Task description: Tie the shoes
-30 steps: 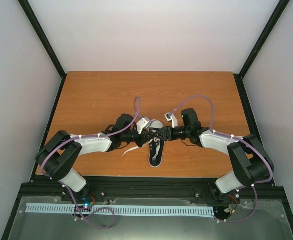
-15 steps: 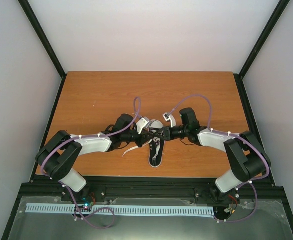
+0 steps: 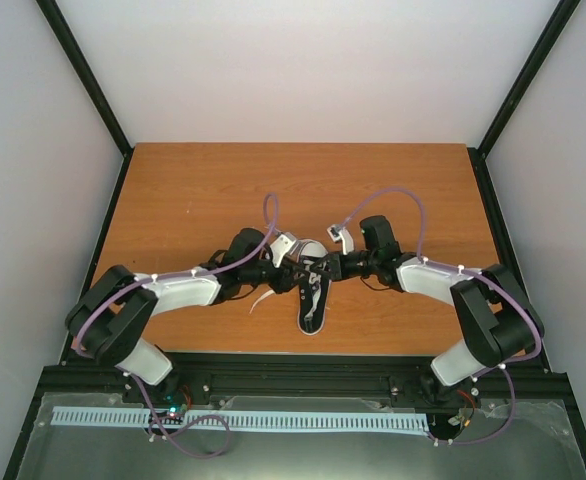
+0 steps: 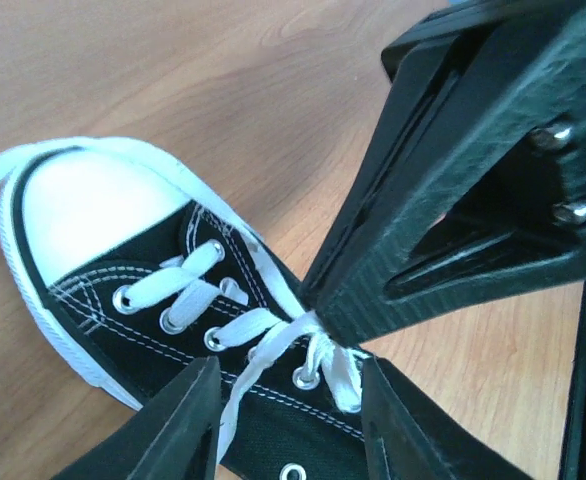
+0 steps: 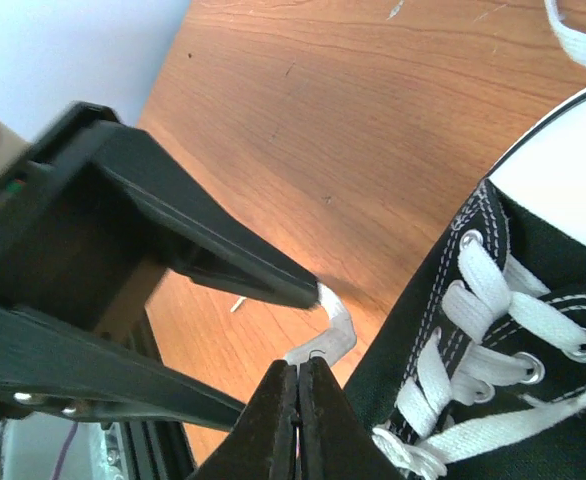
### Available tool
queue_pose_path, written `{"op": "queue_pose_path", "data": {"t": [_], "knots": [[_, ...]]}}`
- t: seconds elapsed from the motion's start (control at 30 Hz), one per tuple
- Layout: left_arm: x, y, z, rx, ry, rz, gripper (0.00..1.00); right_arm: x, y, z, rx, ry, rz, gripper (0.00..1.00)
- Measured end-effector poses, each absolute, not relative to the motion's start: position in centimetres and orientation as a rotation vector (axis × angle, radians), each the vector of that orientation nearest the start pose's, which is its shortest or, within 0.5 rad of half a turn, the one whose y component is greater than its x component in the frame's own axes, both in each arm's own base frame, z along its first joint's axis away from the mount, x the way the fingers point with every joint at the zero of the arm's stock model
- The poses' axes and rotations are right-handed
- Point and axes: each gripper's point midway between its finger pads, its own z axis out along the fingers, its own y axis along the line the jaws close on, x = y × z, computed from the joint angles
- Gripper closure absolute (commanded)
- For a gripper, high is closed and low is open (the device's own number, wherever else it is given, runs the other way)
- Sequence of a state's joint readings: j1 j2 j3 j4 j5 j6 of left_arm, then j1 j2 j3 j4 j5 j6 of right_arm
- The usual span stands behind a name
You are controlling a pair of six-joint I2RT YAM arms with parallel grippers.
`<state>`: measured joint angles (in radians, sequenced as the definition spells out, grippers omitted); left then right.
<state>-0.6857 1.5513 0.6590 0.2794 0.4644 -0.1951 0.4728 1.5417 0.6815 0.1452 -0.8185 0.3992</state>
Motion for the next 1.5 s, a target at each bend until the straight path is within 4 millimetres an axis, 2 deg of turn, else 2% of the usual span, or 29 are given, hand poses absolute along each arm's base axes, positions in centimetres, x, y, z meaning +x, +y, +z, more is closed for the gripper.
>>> {"op": "queue_pose_path", "data": {"t": [0.17,0.23,0.33,0.47,0.73,0.77,1.2,1.5], "knots": [[27.2,-29.9,12.6,0.723,2.089,-0.936,0.27,26.7,27.2,10.6,-0.544,2.333,1.312,0.97],[28.3,-28.7,13.8,0.63,2.1,-0.903,0.25,26.8,27.0,10.6,-0.54,2.336,1.298,0.97],[30.6,-26.8,13.7,0.452,2.189,-0.835,0.27,26.9,26.9,10.5,-0.535,2.339,1.284,0.97],[33.1,-25.6,12.4,0.204,2.318,-0.825,0.3,27.0,26.9,10.4,-0.534,2.34,1.273,0.97],[33.9,-26.2,7.8,-0.108,2.497,-0.892,0.35,27.1,26.8,10.3,-0.536,2.338,1.261,0.97],[34.3,-26.7,6.6,-0.184,2.533,-0.916,0.36,27.1,26.8,10.3,-0.537,2.338,1.261,0.97],[36.8,-28.8,3.8,-0.328,2.571,-0.98,0.44,27.0,26.8,10.3,-0.548,2.334,1.264,0.97],[38.7,-30.3,3.7,-0.373,2.536,-1.044,0.45,26.8,26.9,10.4,-0.564,2.327,1.271,0.97]]}}
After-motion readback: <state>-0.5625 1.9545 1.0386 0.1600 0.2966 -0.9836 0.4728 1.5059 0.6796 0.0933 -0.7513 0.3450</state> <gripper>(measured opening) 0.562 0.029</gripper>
